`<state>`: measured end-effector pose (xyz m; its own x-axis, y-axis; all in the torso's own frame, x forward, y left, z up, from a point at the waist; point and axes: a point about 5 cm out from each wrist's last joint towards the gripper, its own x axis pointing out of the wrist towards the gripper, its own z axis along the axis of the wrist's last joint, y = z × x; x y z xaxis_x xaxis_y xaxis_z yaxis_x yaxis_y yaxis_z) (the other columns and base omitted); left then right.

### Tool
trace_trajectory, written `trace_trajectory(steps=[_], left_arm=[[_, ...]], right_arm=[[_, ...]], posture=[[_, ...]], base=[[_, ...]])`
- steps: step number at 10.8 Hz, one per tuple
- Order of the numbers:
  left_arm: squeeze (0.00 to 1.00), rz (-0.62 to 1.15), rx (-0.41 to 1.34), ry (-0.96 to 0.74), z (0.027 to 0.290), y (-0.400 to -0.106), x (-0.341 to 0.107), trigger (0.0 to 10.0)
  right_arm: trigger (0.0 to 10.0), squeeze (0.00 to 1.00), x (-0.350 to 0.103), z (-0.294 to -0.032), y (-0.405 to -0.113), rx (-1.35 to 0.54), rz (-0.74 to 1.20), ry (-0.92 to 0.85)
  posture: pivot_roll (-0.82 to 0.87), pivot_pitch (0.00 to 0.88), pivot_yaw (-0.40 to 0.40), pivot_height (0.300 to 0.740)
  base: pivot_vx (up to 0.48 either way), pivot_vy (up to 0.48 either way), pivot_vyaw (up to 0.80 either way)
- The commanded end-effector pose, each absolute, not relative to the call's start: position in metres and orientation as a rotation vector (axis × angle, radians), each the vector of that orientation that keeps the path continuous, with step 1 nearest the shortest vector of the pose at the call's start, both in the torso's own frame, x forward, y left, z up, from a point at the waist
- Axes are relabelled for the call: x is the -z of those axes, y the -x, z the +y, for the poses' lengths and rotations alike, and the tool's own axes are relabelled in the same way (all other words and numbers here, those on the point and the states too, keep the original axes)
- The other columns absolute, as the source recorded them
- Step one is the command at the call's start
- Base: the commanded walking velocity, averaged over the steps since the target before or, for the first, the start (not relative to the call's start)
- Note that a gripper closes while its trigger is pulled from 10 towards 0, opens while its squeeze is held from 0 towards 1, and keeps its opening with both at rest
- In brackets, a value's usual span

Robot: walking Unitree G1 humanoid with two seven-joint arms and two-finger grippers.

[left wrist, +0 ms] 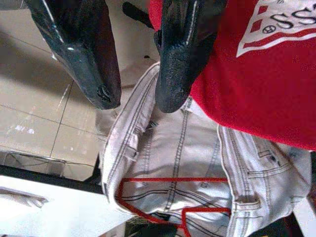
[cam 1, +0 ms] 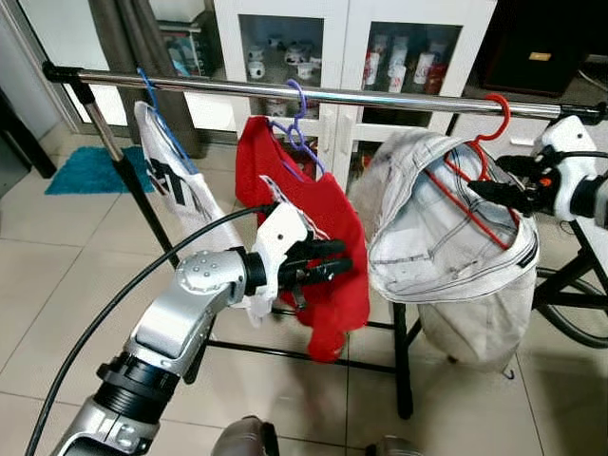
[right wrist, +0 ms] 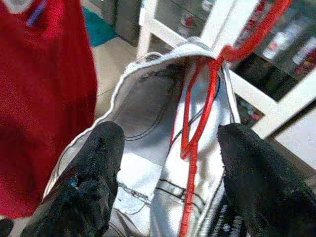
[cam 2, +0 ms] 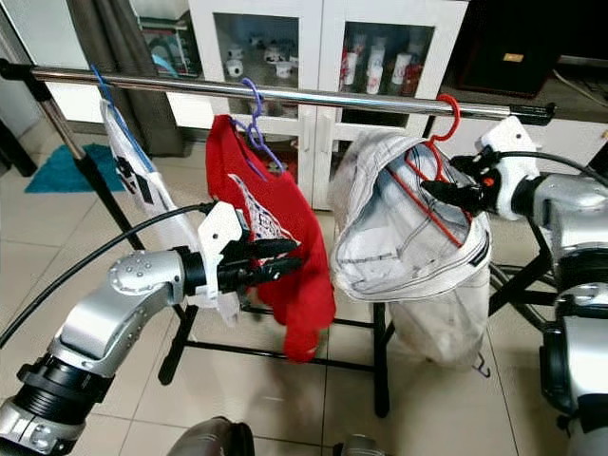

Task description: Hang hanger

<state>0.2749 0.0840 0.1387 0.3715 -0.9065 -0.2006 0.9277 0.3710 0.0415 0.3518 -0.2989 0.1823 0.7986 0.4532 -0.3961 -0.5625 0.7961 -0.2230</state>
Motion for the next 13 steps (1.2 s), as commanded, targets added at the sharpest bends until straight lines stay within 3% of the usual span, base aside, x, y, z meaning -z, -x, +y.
trace_trajectory(steps=[1,6,10,11,12,13], left_arm=[[0.0,0.139,1.196,-0.185,0.082,-0.278,-0.143,10.0],[0.0,0.14,1.197,-0.182,0.082,-0.275,-0.142,10.0],[0.0,0.144,1.207,-0.179,0.08,-0.274,-0.141,10.0],[0.0,0.146,1.218,-0.182,0.079,-0.274,-0.14,10.0],[0.0,0.147,1.223,-0.185,0.079,-0.274,-0.141,10.0],[0.0,0.149,1.225,-0.188,0.079,-0.274,-0.141,10.0]], right_arm=[[10.0,0.0,-0.182,-0.297,-0.357,-0.498,0.344,0.353],[10.0,0.0,-0.179,-0.291,-0.365,-0.405,0.352,0.314],[10.0,0.0,-0.169,-0.282,-0.365,-0.467,0.412,0.318],[8.7,0.0,-0.171,-0.276,-0.37,-0.452,0.421,0.295],[5.0,0.0,-0.171,-0.273,-0.372,-0.443,0.425,0.284],[2.7,0.0,-0.171,-0.271,-0.374,-0.429,0.432,0.283]], posture=[[-0.1,0.0,0.043,0.74],[-0.09,0.0,0.025,0.74],[-0.1,0.0,0.027,0.74],[-0.1,0.0,0.038,0.74],[-0.1,0.0,0.04,0.74],[-0.09,0.0,0.04,0.74]], base=[[0.0,0.0,0.0],[0.0,0.0,0.0],[0.0,0.0,0.0],[0.0,0.0,0.0],[0.0,0.0,0.0],[0.0,0.0,0.0]])
